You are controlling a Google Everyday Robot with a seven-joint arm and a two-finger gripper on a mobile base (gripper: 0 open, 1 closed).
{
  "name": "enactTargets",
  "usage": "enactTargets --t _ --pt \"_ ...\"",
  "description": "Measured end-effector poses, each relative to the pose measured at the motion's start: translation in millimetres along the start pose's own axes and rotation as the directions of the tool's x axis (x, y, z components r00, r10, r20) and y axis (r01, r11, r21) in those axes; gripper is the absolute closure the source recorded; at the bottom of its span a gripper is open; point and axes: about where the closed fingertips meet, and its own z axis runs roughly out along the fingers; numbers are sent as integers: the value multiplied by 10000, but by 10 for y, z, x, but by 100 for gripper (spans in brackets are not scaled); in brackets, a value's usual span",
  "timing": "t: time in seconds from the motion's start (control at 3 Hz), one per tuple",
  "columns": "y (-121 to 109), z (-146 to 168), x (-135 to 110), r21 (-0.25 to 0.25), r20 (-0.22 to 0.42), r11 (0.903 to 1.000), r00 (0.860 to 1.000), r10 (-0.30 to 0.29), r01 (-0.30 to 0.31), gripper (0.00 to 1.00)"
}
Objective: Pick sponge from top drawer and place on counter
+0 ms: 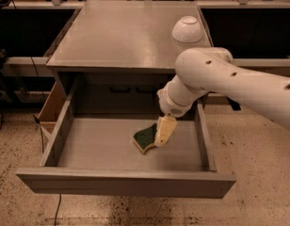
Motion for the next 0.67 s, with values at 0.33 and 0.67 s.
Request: enactTargets --t 0.33,0.67 --pt "-59 544 5 -287 106 9994 9998 196 -192 0" --pt "-33 897 65 -576 134 9973 9988 467 -459 0"
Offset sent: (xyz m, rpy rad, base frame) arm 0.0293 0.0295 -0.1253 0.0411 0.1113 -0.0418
